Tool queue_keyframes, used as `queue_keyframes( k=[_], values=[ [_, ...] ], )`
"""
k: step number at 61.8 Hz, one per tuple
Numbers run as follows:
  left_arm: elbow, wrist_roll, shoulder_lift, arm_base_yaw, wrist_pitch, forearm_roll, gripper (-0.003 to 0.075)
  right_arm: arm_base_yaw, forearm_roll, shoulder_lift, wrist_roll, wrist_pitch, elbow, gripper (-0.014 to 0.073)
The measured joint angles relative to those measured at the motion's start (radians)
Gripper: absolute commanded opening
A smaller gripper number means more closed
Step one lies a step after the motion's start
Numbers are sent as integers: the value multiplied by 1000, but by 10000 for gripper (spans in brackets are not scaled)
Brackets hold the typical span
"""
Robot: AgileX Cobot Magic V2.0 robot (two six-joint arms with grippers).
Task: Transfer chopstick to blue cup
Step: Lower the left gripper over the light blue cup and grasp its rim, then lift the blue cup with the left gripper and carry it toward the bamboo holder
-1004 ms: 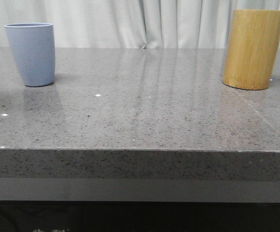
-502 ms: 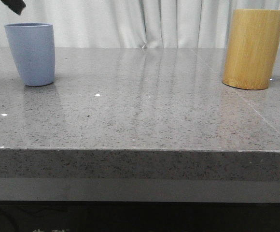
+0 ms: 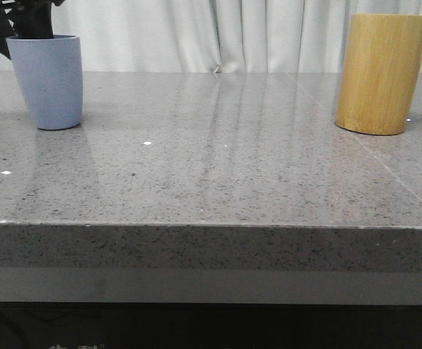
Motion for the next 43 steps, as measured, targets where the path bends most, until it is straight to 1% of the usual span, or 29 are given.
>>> queue_keyframes(
  k=[7, 20, 30, 35, 43],
  values=[
    [0, 0, 2, 0, 2, 0, 158, 0, 0, 0, 0, 2, 0, 590],
    [-2, 0, 2, 0, 8, -4, -18, 0, 0, 0, 0, 6, 0, 590],
    [-10, 0, 2, -5, 18, -7, -19, 0, 0, 0, 0, 6, 0, 590],
    [-35, 0, 4, -14, 49, -2, -19, 0, 0, 0, 0, 6, 0, 590],
    [-104, 0, 5, -69, 90, 1, -19, 0, 0, 0, 0, 6, 0, 590]
  ],
)
